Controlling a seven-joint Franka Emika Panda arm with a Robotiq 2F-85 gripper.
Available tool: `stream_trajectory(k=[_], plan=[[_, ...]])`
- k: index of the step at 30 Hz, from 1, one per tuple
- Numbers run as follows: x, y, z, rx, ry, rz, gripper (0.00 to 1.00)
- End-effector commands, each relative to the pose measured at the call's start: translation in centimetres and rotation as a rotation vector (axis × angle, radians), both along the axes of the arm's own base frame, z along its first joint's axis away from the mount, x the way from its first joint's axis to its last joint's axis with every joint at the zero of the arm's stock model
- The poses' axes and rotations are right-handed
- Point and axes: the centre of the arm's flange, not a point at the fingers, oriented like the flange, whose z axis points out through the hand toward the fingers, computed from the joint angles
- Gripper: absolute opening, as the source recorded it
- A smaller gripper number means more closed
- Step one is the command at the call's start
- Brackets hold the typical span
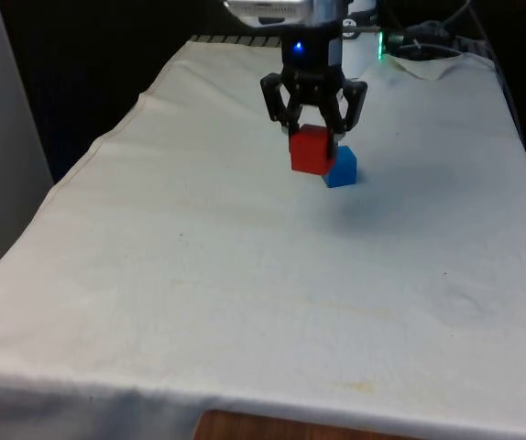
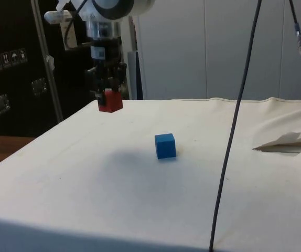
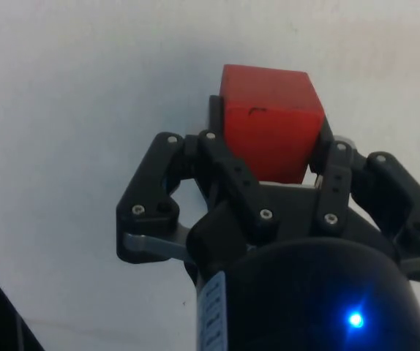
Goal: Stack the two cubes.
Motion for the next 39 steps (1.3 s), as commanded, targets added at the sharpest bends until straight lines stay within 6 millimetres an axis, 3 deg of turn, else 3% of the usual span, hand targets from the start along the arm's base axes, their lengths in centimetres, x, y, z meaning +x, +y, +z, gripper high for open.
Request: stream_trajectory(k=[1,23,39], plan=[[-0.4,0.2,0.5,-0.011,-0.014,-0.001,0.02],[-5.5,1.1,0.9,-0.018,-0.023,0.029,0.02],[-9.7,1.1,-1.0,-0.009,-0.008,0.056,0.02]])
